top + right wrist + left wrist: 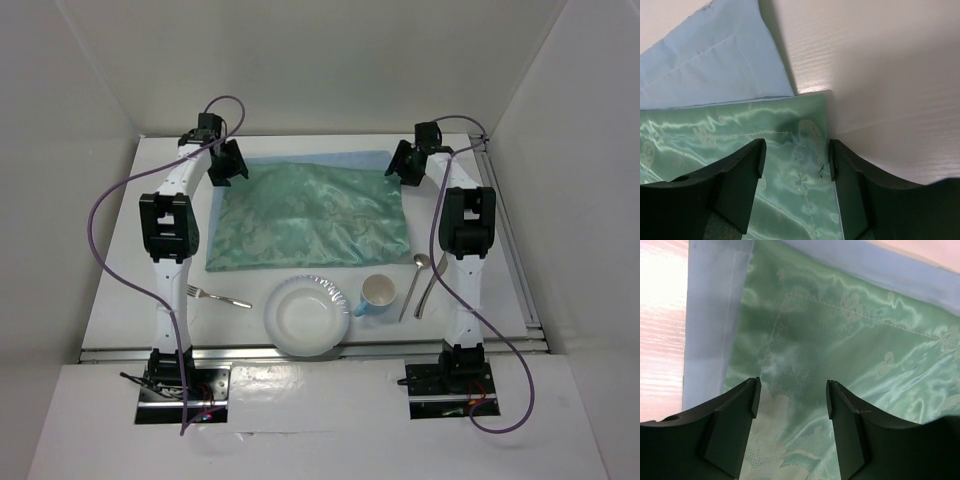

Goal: Set the dinner table for one person

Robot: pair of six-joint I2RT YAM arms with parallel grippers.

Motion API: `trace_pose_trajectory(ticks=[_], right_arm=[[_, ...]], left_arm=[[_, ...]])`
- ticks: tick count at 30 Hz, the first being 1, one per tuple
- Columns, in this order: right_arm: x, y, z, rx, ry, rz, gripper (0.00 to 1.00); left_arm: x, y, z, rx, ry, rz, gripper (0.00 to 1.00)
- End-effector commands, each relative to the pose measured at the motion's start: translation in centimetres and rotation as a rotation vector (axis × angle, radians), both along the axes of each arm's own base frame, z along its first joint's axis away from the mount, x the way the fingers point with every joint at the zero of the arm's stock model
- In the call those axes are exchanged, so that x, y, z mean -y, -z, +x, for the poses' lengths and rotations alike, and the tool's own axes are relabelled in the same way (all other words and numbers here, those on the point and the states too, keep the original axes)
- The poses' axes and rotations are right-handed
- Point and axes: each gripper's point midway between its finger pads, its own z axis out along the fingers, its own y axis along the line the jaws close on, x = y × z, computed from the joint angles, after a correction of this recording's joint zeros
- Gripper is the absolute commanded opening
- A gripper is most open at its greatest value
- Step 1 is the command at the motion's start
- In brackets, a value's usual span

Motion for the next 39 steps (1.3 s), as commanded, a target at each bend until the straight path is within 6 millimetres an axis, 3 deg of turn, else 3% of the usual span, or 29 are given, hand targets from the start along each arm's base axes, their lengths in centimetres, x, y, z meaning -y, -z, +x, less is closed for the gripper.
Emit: trace_pose_trajectory(ticks=[1, 6, 7, 11, 13, 16, 20, 21, 22, 28, 36, 39], right_arm=[[0.2, 0.2, 0.0, -0.012, -0.014, -0.003, 0.62], [0.2, -0.3, 0.3, 0.008, -0.014, -0.003, 0.36], [0.2, -0.6, 0.5, 0.017, -0.014, -0.002, 0.25], [0.2, -2.6, 0.8, 0.048, -0.014, -0.002, 0.1], [0.3, -2.6, 0.8, 0.048, -0.008, -0.009, 0.1], [0.3, -3.2, 0.8, 0.058, -0.008, -0.009, 0.1], [0.4, -3.1, 0.6, 0.048, -0.008, -0.009, 0.08], [0.4, -3.7, 0.7, 0.058, -0.008, -0.009, 0.08], [0.4, -3.2, 0.4, 0.046, -0.008, -0.009, 0.08], [0.4, -3.5, 0.4, 0.057, -0.014, -0.015, 0.08], [0.2, -3.5, 0.4, 0.057, -0.021, -0.008, 0.08], [0.2, -3.5, 0.4, 0.057, -0.021, -0.008, 0.08]], left_arm=[[-1.3, -0.8, 1.8, 0.062, -0.018, -0.005, 0.72], [-1.7, -0.8, 1.8, 0.063, -0.014, -0.009, 0.72], [-1.7, -0.8, 1.8, 0.063, -0.014, -0.009, 0.72], [-2.2, -1.3, 2.1, 0.083, -0.023, -0.008, 0.7], [-2.2, -1.3, 2.1, 0.083, -0.023, -0.008, 0.7], [-2.5, -1.4, 2.3, 0.083, -0.045, -0.032, 0.62], [-2.4, -0.9, 2.9, 0.092, -0.064, -0.045, 0.62], [-2.4, -1.6, 3.3, 0.11, -0.063, -0.045, 0.62], [-2.5, -0.5, 3.4, 0.095, -0.064, -0.045, 0.62], [-2.5, -0.7, 4.7, 0.143, -0.07, -0.05, 0.61], [-3.4, -0.3, 5.0, 0.149, -0.092, -0.003, 0.59], [-3.9, 1.1, 4.7, 0.118, -0.098, 0.026, 0.59]])
